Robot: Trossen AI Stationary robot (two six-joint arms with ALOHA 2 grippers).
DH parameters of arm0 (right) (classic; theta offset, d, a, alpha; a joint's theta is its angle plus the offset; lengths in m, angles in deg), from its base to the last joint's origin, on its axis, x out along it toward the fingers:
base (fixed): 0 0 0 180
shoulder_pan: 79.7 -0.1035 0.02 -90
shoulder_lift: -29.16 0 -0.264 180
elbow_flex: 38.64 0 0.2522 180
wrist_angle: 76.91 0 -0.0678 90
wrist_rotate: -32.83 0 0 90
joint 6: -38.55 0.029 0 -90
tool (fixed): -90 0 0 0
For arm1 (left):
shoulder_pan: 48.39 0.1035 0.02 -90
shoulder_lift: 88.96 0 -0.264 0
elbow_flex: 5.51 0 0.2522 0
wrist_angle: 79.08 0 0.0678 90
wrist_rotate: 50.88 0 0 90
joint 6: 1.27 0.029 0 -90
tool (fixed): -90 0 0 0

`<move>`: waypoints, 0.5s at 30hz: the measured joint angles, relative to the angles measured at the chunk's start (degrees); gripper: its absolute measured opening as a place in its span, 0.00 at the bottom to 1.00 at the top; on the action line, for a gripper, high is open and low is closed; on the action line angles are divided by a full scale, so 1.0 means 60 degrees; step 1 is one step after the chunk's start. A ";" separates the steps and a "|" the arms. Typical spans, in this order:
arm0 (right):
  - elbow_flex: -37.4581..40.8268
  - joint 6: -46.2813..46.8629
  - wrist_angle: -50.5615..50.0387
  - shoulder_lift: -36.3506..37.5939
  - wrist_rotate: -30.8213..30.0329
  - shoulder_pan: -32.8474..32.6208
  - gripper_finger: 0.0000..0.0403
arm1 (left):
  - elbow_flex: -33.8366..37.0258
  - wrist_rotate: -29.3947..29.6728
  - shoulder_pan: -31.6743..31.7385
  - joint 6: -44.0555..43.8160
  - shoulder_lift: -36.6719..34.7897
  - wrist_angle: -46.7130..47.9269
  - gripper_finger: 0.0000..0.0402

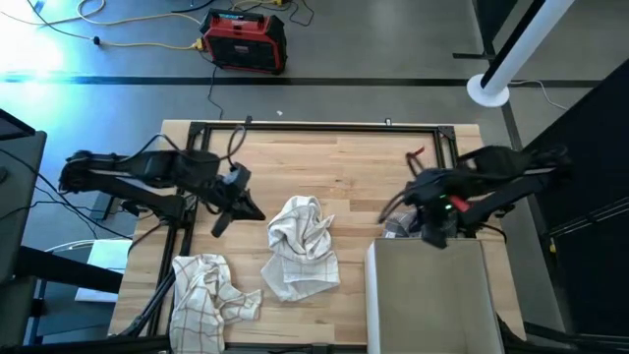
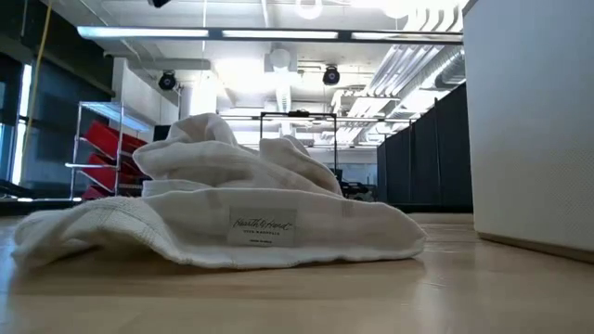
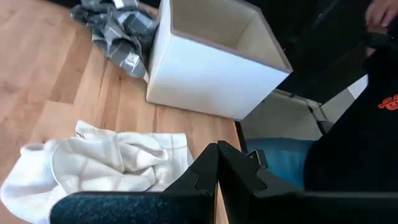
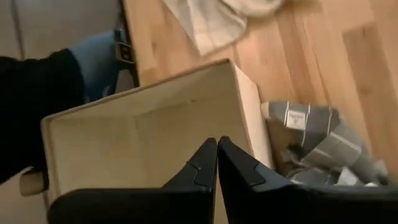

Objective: Fold towel
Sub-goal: Move the laundry organizer to the top of the table

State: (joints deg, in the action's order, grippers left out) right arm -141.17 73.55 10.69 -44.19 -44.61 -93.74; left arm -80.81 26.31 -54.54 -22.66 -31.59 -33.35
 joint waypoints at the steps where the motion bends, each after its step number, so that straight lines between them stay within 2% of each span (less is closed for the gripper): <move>1: 0.0000 0.0137 0.0001 -0.0180 0.0031 0.0000 0.00 | 0.0000 0.0003 0.0000 0.0003 0.0092 -0.0028 0.00; 5: 0.0000 0.0163 -0.0235 -0.0770 0.0508 0.0025 0.00 | 0.0000 0.0003 0.0000 0.0060 0.0275 -0.0209 0.00; 8: 0.0004 -0.0444 -0.0394 -0.1031 0.0887 0.0025 0.00 | 0.0000 0.0025 0.0000 0.0504 0.0323 -0.0437 0.00; 11: 0.0004 -0.0518 -0.0403 -0.1176 0.0991 0.0025 0.00 | 0.0000 0.0192 0.0000 0.0202 0.0312 -0.0595 0.00; 15: 0.0004 -0.0411 -0.0403 -0.1211 0.1753 0.0026 0.00 | 0.0000 0.0279 0.0008 0.0196 0.0319 -0.0551 0.00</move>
State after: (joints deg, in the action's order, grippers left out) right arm -141.15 71.09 8.27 -51.46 -34.09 -93.59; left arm -80.81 27.98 -54.49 -21.48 -29.67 -36.65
